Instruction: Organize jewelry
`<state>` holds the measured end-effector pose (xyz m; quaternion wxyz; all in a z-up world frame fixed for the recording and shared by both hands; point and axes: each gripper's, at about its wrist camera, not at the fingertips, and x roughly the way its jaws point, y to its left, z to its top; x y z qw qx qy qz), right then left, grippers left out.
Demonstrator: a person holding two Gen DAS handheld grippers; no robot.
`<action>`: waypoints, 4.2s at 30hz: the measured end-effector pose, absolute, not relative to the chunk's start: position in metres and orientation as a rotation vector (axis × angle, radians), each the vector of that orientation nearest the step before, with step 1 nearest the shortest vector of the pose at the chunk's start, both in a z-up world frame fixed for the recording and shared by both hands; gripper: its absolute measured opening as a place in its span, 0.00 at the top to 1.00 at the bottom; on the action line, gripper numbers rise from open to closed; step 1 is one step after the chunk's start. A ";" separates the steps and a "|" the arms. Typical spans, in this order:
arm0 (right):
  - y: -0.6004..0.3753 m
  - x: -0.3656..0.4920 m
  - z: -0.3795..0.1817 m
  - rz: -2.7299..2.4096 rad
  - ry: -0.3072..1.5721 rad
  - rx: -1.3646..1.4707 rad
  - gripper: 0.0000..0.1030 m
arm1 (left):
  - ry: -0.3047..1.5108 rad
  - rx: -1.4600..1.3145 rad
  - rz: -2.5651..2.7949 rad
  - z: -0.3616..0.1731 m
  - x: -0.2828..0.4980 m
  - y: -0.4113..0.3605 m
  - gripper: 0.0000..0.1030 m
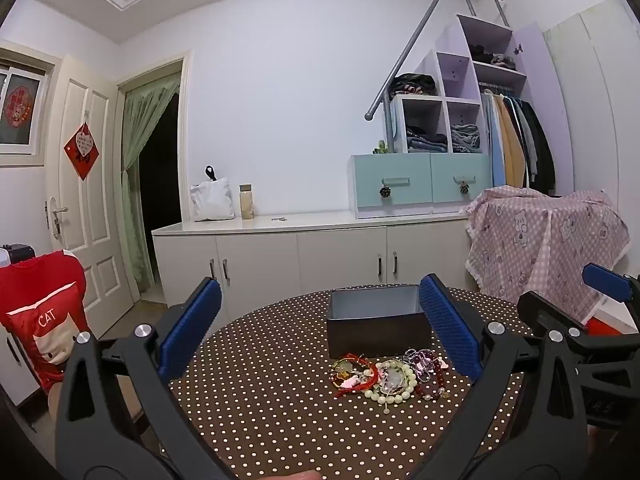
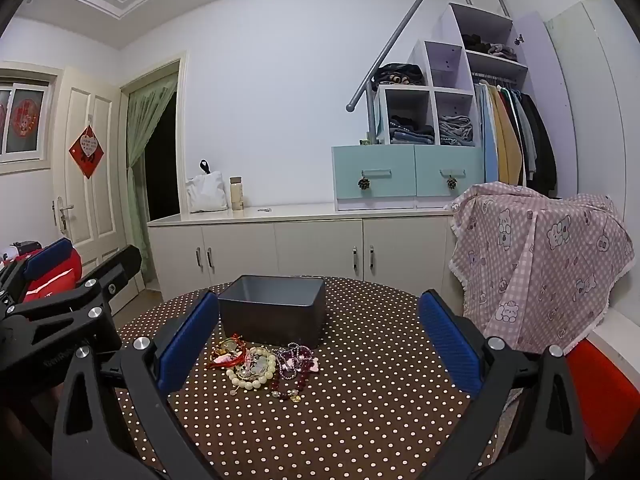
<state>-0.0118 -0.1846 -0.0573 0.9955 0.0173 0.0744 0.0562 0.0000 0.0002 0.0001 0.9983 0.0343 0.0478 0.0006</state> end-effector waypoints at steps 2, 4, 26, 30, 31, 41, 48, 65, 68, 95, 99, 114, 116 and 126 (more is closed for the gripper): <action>-0.184 -0.012 -0.057 0.112 0.150 0.033 0.07 | 0.096 0.071 0.001 0.000 0.000 0.000 0.06; -0.185 -0.012 -0.057 0.112 0.152 0.035 0.07 | 0.097 0.070 0.002 0.000 0.000 0.001 0.06; -0.184 -0.009 -0.059 0.112 0.157 0.033 0.07 | 0.113 0.076 -0.001 -0.010 0.004 -0.001 0.06; -0.184 -0.012 -0.063 0.111 0.157 0.036 0.07 | 0.116 0.079 -0.002 -0.010 0.004 -0.002 0.06; -0.184 -0.011 -0.066 0.111 0.157 0.037 0.07 | 0.116 0.081 -0.001 -0.010 0.003 -0.002 0.06; -0.184 -0.012 -0.065 0.110 0.162 0.038 0.07 | 0.118 0.084 0.000 -0.008 0.003 -0.004 0.06; -0.185 -0.005 -0.069 0.111 0.169 0.040 0.07 | 0.122 0.087 0.001 -0.009 0.003 -0.005 0.06; -0.184 -0.003 -0.067 0.117 0.187 0.048 0.07 | 0.132 0.082 -0.003 -0.013 0.004 -0.004 0.06; -0.186 -0.001 -0.066 0.124 0.194 0.055 0.07 | 0.143 0.080 -0.008 -0.015 0.006 -0.004 0.06; -0.189 0.025 -0.079 0.128 0.287 0.054 0.07 | 0.250 0.081 -0.024 -0.032 0.039 -0.004 0.06; -0.193 0.033 -0.084 0.128 0.307 0.062 0.07 | 0.284 0.077 -0.038 -0.036 0.048 -0.003 0.06; -0.205 0.062 -0.097 0.131 0.411 0.120 0.07 | 0.633 -0.064 -0.091 -0.075 0.111 0.050 0.06; -0.206 0.065 -0.099 0.136 0.430 0.127 0.07 | 0.651 -0.058 -0.095 -0.079 0.115 0.049 0.07; -0.216 0.084 -0.110 0.147 0.537 0.184 0.07 | 0.757 0.118 -0.247 -0.092 0.128 0.003 0.57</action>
